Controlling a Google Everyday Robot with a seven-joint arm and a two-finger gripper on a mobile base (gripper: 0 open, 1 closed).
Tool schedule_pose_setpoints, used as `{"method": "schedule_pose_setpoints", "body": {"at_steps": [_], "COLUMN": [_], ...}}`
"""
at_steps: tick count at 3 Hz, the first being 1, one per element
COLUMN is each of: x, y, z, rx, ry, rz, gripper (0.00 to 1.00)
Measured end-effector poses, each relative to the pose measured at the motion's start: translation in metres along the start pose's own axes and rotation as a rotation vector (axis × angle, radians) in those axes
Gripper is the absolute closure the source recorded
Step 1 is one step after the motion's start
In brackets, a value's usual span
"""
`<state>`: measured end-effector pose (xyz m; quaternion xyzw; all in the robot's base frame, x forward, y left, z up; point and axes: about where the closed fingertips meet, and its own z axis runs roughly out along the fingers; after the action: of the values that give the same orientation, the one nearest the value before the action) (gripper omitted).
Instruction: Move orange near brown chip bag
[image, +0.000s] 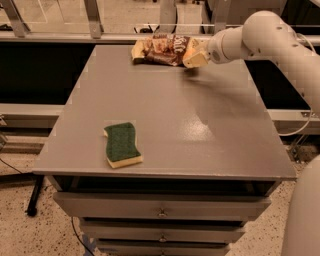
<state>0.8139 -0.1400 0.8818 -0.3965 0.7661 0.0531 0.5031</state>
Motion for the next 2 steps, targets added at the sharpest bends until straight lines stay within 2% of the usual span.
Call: {"method": "schedule_pose_setpoints", "body": {"at_steps": [1, 2], "x": [0.0074, 0.012], "y": [-0.0091, -0.0127], "z": [0.0024, 0.0032], "rx": [0.024, 0.031], "ry": [0.017, 0.034], "rz": [0.006, 0.016], "gripper": [1.0, 0.81]}}
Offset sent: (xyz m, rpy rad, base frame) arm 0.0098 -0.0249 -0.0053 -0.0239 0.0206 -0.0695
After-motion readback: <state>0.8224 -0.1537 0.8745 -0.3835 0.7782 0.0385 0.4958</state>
